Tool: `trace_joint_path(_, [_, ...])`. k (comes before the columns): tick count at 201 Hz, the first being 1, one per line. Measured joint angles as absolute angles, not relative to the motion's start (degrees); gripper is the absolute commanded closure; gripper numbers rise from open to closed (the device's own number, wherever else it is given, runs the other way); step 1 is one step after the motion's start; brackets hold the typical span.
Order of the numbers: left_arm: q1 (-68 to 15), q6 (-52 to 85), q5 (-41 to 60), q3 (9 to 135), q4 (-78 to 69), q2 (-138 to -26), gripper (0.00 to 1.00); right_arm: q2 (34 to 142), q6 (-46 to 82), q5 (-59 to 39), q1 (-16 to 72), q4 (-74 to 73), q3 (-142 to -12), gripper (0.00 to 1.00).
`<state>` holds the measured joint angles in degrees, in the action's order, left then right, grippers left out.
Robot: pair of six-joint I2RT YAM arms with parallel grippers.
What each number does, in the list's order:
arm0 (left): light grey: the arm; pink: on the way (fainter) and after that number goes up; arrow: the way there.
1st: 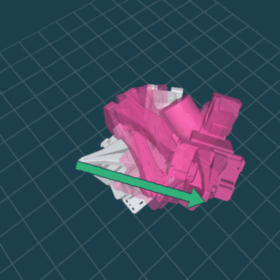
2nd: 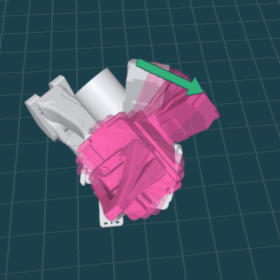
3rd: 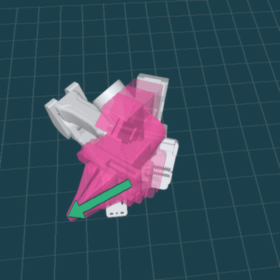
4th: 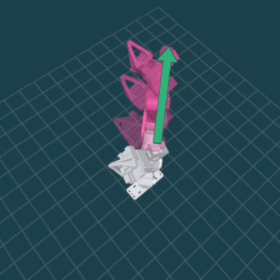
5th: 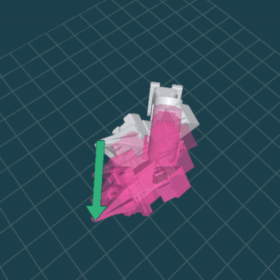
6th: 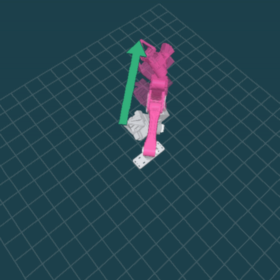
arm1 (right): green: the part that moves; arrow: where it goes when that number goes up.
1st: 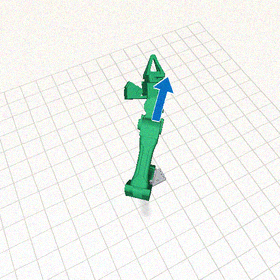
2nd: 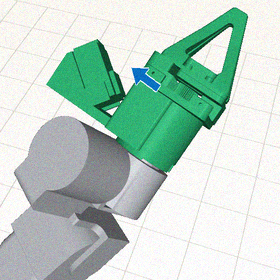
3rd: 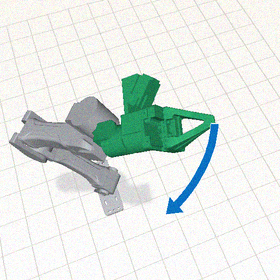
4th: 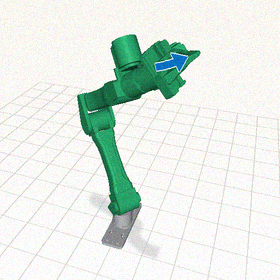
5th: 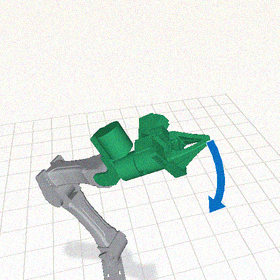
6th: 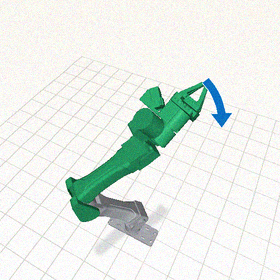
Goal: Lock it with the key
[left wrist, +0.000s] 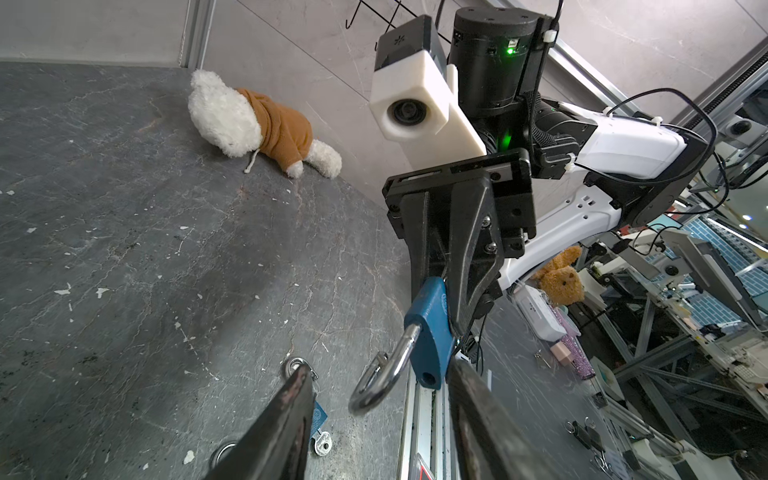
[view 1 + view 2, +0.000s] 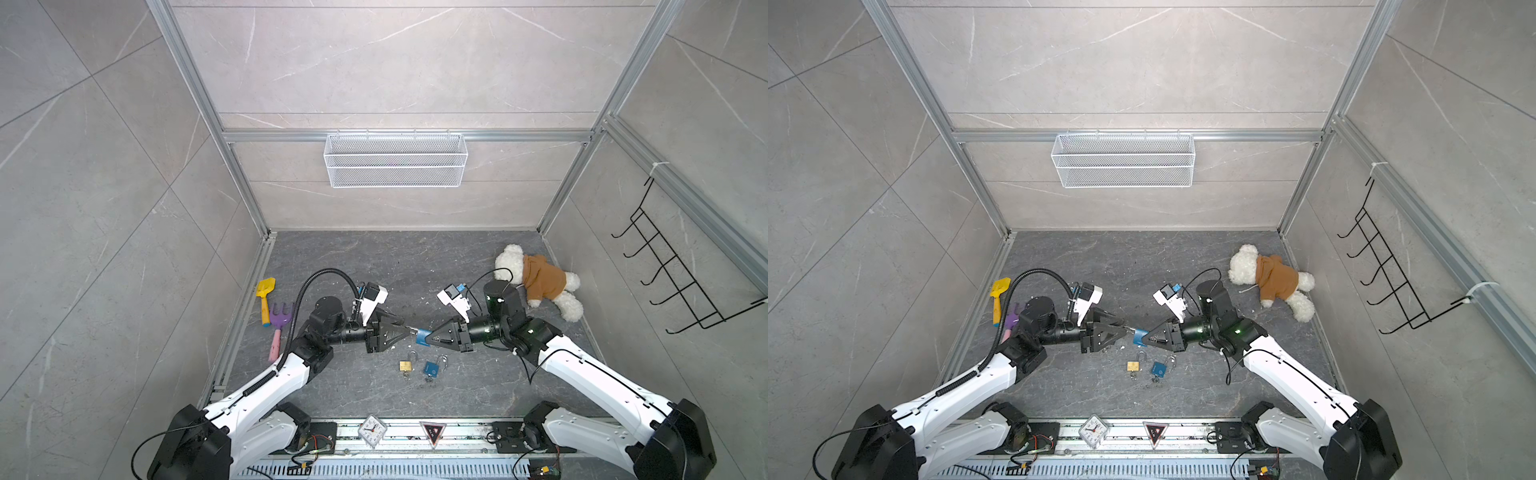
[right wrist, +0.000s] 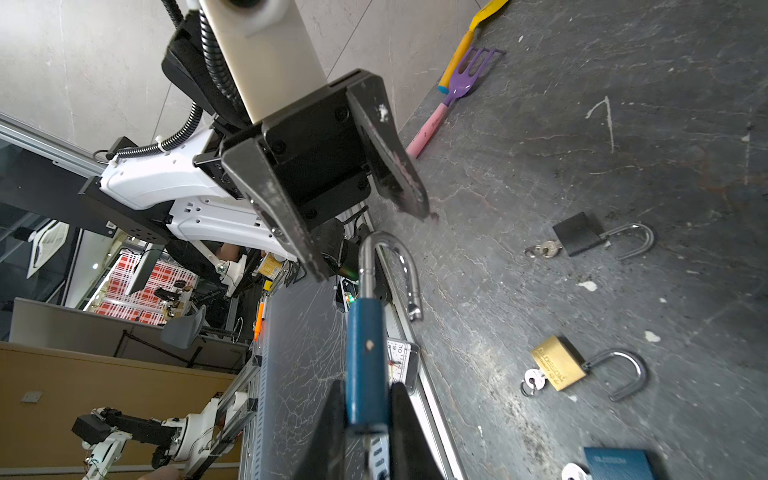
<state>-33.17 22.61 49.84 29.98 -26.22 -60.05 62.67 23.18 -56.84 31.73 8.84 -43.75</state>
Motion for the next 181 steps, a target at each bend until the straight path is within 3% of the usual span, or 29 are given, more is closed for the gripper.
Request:
trace_joint_path(71, [-33.2,23.7,49.9,29.8,-27.6,-61.5,0.62,63.6,24.1,-56.8,31.7,7.6,-43.7,1.0])
trace_joint_path(181, [-33.2,24.6,49.9,29.3,-29.5,-63.2,0.71,63.7,24.0,-54.7,31.7,7.6,-43.7,1.0])
